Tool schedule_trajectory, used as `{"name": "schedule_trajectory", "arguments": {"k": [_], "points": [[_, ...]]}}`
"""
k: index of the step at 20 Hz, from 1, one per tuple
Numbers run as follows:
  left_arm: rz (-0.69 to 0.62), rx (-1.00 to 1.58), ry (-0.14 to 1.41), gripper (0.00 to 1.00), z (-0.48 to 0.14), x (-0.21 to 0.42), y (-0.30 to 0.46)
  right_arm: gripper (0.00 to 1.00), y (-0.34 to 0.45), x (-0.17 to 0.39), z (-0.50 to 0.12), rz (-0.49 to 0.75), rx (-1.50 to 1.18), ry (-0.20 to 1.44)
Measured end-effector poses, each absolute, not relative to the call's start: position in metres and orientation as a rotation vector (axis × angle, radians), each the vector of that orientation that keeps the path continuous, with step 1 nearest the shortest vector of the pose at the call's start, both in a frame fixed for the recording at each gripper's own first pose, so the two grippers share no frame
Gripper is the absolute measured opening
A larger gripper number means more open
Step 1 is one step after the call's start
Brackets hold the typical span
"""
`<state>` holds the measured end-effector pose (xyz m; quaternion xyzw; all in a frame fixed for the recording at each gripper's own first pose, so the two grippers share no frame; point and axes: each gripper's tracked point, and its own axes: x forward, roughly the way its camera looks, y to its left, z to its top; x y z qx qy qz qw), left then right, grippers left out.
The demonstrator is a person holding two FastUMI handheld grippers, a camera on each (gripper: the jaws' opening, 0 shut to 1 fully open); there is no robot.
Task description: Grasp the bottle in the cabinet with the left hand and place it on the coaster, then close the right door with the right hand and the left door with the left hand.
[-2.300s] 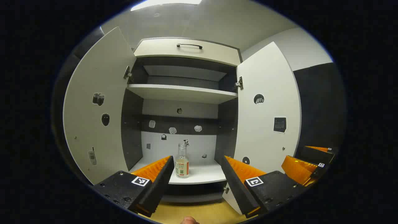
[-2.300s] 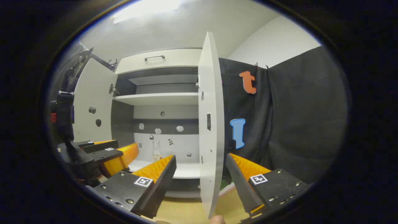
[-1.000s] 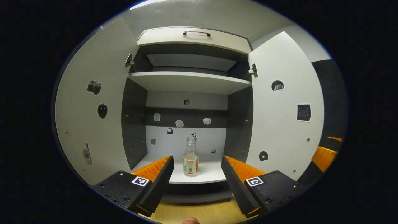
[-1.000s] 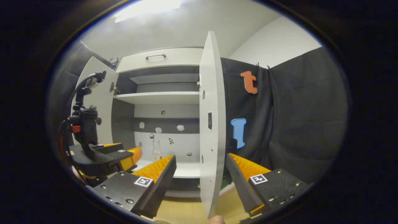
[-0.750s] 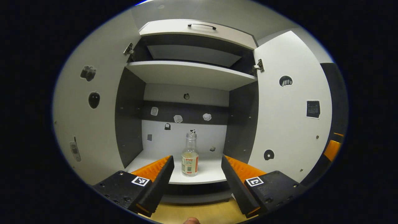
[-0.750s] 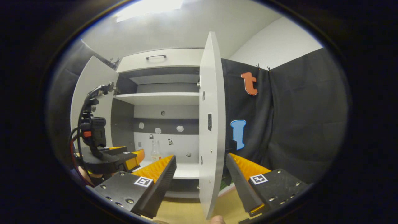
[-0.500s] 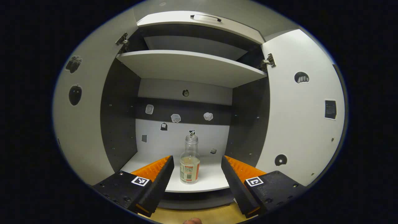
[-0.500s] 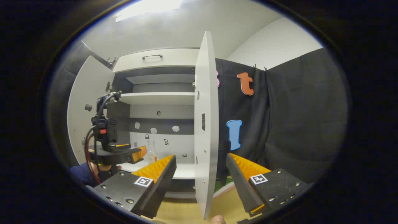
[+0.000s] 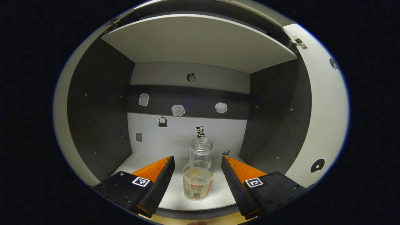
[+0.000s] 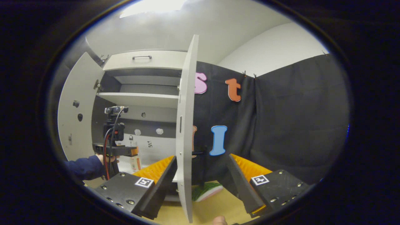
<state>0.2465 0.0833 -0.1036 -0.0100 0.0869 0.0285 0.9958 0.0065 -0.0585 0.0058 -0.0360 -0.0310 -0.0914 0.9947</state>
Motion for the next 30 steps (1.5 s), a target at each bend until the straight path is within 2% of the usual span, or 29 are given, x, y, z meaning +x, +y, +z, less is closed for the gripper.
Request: {"name": "schedule_trajectory", "arguments": {"k": [6, 7, 9, 10, 11, 13, 16, 19, 22, 23, 24, 25, 30], "points": [[0.064, -0.015, 0.224, 0.89, -0.123, 0.274, 0.090, 0.98, -0.079, 0.008, -0.001, -0.235, -0.069, -0.048], [0.067, -0.017, 0.232, 0.85, -0.125, 0.275, 0.093, 0.98, -0.080, 0.008, -0.003, -0.240, -0.065, -0.046], [0.070, -0.013, 0.224, 0.66, -0.123, 0.281, 0.096, 0.98, -0.083, 0.009, -0.006, -0.244, -0.053, -0.040], [0.068, -0.005, 0.223, 0.64, -0.122, 0.276, 0.097, 1.00, -0.085, 0.009, -0.007, -0.245, -0.049, -0.037], [0.069, 0.006, 0.218, 0.62, -0.119, 0.276, 0.098, 0.98, -0.087, 0.009, -0.008, -0.246, -0.046, -0.035], [0.063, 0.020, 0.223, 0.52, -0.119, 0.272, 0.100, 0.98, -0.090, 0.009, -0.009, -0.247, -0.041, -0.034], [0.034, -0.002, 0.221, 0.45, -0.115, 0.258, 0.097, 0.98, -0.095, 0.008, -0.009, -0.244, -0.035, -0.034], [-0.002, -0.037, 0.213, 0.47, -0.108, 0.230, 0.091, 0.98, -0.101, 0.002, -0.011, -0.244, -0.032, -0.026], [-0.042, -0.068, 0.204, 0.44, -0.104, 0.195, 0.083, 0.98, -0.106, -0.002, -0.015, -0.237, -0.025, -0.015], [-0.056, -0.076, 0.200, 0.47, -0.103, 0.182, 0.081, 0.98, -0.106, -0.003, -0.018, -0.232, -0.022, -0.011], [-0.067, -0.083, 0.198, 0.47, -0.104, 0.170, 0.079, 0.93, -0.107, -0.004, -0.018, -0.226, -0.021, -0.008], [-0.075, -0.084, 0.197, 0.47, -0.105, 0.158, 0.078, 0.98, -0.107, -0.005, -0.018, -0.220, -0.021, -0.006], [-0.116, -0.074, 0.192, 0.47, -0.128, 0.104, 0.069, 0.98, -0.108, -0.009, -0.019, -0.202, -0.034, -0.009]]}}
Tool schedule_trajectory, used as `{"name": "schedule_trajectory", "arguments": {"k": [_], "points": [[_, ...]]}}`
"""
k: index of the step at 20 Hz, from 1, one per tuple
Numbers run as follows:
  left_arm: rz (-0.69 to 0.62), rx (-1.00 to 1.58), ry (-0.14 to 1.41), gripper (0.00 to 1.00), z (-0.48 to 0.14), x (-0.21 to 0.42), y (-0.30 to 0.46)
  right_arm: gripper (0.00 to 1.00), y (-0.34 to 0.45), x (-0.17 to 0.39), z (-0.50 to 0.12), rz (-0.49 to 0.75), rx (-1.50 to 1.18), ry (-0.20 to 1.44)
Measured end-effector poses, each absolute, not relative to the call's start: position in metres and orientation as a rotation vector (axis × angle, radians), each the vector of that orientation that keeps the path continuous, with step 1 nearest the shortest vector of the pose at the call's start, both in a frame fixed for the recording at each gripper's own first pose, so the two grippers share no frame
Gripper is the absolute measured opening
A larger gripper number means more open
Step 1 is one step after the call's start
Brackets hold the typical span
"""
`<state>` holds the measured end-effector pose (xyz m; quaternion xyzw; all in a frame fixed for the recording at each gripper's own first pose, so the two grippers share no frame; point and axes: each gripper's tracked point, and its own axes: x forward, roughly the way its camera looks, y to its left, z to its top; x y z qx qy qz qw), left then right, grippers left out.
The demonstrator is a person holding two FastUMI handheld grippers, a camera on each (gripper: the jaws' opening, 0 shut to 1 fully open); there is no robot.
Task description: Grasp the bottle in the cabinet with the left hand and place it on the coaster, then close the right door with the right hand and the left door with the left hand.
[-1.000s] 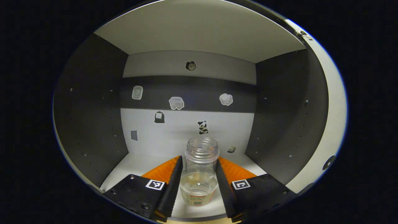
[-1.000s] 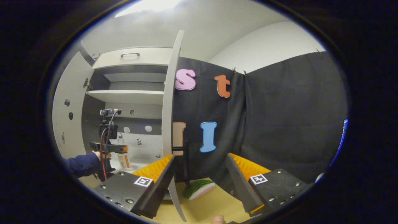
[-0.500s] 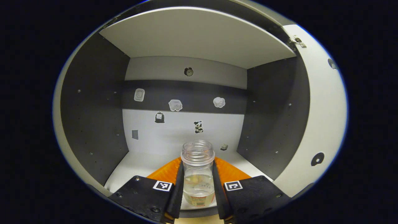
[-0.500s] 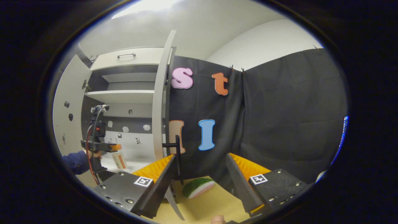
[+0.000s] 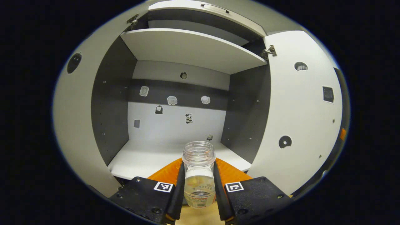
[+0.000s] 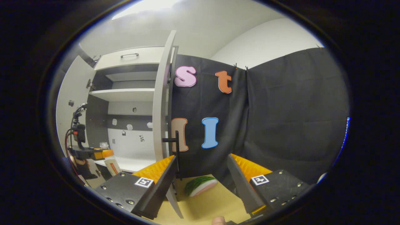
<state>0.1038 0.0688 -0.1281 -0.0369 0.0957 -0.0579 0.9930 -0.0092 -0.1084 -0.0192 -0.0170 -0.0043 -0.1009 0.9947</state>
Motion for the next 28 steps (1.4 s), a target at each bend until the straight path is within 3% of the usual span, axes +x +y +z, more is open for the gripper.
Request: {"name": "schedule_trajectory", "arguments": {"k": [6, 7, 9, 11, 12, 13, 22, 28], "points": [[-0.148, -0.071, 0.207, 0.47, -0.184, 0.053, 0.055, 0.98, -0.114, -0.009, -0.020, -0.193, -0.031, -0.012], [-0.158, -0.083, 0.218, 0.47, -0.195, 0.044, 0.051, 0.93, -0.115, -0.010, -0.019, -0.191, -0.031, -0.013], [-0.163, -0.113, 0.229, 0.47, -0.215, 0.030, 0.048, 0.98, -0.115, -0.010, -0.017, -0.189, -0.031, -0.021], [-0.163, -0.133, 0.260, 0.47, -0.239, 0.016, 0.047, 0.98, -0.117, -0.009, -0.014, -0.190, -0.029, -0.030], [-0.161, -0.136, 0.273, 0.47, -0.250, 0.010, 0.047, 0.93, -0.118, -0.008, -0.013, -0.191, -0.027, -0.033], [-0.148, -0.135, 0.290, 0.47, -0.262, 0.006, 0.049, 0.98, -0.119, -0.006, -0.013, -0.193, -0.027, -0.033], [-0.117, -0.175, 0.503, 0.47, -0.369, -0.046, 0.044, 0.98, -0.132, -0.004, -0.008, -0.223, -0.054, -0.043], [-0.107, -0.175, 0.573, 0.47, -0.406, -0.068, 0.036, 0.98, -0.136, -0.007, -0.012, -0.234, -0.061, -0.029]]}}
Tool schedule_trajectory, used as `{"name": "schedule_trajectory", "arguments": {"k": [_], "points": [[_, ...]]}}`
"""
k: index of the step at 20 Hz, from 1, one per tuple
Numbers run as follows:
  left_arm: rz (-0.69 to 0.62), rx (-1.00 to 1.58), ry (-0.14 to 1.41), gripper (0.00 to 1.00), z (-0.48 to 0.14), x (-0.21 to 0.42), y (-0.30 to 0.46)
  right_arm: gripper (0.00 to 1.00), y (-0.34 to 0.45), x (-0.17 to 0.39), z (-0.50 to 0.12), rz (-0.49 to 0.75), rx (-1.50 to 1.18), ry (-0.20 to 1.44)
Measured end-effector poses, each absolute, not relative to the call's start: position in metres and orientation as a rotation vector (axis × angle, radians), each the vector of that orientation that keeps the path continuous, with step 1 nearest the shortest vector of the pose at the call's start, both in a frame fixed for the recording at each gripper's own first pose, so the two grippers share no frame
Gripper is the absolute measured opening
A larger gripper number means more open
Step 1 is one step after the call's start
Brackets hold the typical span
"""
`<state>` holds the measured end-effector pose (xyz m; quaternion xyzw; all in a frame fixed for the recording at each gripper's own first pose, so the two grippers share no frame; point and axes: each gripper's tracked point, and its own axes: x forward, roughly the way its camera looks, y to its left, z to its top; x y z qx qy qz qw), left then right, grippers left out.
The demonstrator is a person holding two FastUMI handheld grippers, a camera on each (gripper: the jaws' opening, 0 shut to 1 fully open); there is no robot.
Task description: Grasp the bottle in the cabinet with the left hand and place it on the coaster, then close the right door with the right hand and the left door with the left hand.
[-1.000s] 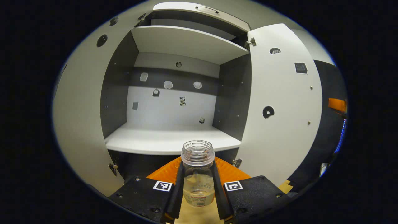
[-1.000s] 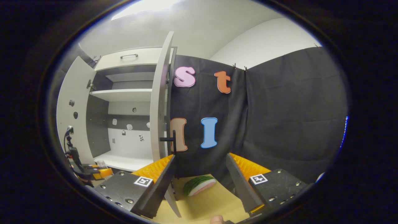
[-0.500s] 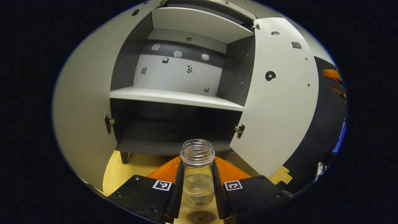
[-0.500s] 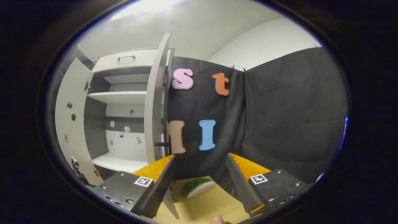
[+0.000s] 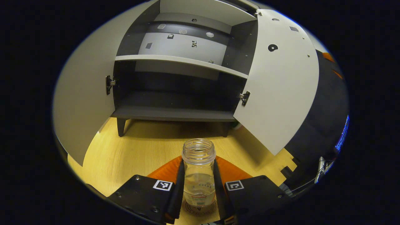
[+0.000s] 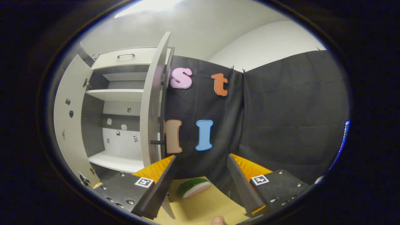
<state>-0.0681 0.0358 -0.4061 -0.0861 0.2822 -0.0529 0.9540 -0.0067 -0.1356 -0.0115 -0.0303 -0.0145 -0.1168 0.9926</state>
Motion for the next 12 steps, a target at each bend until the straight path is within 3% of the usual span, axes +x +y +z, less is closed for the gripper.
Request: {"name": "schedule_trajectory", "arguments": {"k": [1, 2, 3, 4, 12], "points": [[-0.105, -0.175, 0.581, 0.50, -0.410, -0.070, 0.035, 0.93, -0.135, -0.006, -0.011, -0.234, -0.062, -0.030], [-0.100, -0.172, 0.592, 0.48, -0.415, -0.073, 0.034, 0.98, -0.134, -0.006, -0.010, -0.232, -0.064, -0.031], [-0.096, -0.164, 0.593, 0.48, -0.417, -0.075, 0.034, 0.93, -0.134, -0.007, -0.010, -0.232, -0.066, -0.033], [-0.091, -0.151, 0.594, 0.48, -0.420, -0.078, 0.034, 0.98, -0.133, -0.007, -0.009, -0.232, -0.067, -0.033], [-0.084, -0.131, 0.571, 0.49, -0.421, -0.084, 0.033, 0.98, -0.130, -0.004, -0.016, -0.220, -0.074, -0.013]]}}
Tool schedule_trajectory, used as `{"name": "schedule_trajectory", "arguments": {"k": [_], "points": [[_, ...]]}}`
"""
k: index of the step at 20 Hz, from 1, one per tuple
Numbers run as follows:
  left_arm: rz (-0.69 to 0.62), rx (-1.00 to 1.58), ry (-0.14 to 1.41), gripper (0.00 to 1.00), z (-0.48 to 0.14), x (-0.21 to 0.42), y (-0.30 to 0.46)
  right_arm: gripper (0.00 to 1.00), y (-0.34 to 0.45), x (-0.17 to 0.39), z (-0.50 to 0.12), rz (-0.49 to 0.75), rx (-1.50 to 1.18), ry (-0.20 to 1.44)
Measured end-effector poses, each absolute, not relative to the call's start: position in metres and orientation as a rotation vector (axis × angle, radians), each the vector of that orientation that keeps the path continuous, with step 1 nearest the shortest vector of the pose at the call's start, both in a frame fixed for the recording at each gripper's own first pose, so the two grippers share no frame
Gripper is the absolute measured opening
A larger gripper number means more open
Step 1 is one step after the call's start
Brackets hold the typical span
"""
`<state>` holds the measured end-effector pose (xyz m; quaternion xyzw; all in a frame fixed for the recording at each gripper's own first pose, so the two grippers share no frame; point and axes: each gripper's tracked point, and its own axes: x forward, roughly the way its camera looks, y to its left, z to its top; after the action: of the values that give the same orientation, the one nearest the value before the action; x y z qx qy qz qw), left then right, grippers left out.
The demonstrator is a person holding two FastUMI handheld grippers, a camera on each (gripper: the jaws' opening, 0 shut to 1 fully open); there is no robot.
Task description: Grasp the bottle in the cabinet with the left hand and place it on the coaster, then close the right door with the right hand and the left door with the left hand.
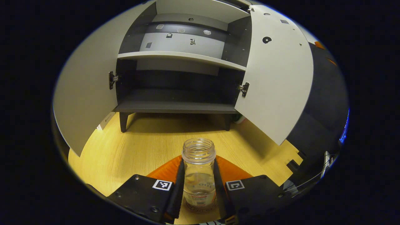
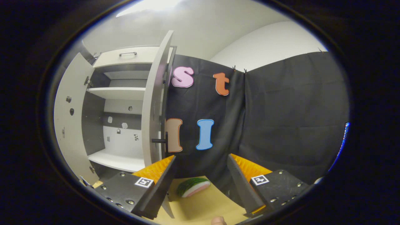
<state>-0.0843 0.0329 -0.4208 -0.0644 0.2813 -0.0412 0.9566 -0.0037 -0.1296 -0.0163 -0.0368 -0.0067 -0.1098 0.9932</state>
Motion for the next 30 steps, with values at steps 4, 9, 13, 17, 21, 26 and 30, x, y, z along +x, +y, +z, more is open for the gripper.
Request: {"name": "schedule_trajectory", "arguments": {"k": [4, 9, 13, 17, 21, 26, 30], "points": [[-0.087, -0.121, 0.575, 0.49, -0.421, -0.088, 0.032, 0.98, -0.127, -0.004, -0.020, -0.215, -0.079, -0.010], [-0.090, -0.109, 0.586, 0.49, -0.419, -0.106, 0.029, 0.98, -0.125, -0.001, -0.025, -0.210, -0.055, -0.002], [-0.089, -0.118, 0.602, 0.50, -0.418, -0.114, 0.029, 0.93, -0.122, 0.001, -0.028, -0.202, -0.051, 0.003], [-0.091, -0.107, 0.614, 0.51, -0.416, -0.126, 0.025, 0.98, -0.120, 0.004, -0.031, -0.196, -0.042, 0.007], [-0.109, -0.113, 0.651, 0.57, -0.425, -0.136, 0.015, 0.98, -0.120, 0.005, -0.032, -0.192, -0.033, 0.011], [-0.108, -0.106, 0.670, 0.76, -0.425, -0.146, 0.007, 0.98, -0.124, 0.005, -0.028, -0.192, -0.034, 0.009], [-0.089, -0.087, 0.665, 0.75, -0.415, -0.147, 0.012, 0.93, -0.126, 0.005, -0.033, -0.193, -0.028, 0.018]]}}
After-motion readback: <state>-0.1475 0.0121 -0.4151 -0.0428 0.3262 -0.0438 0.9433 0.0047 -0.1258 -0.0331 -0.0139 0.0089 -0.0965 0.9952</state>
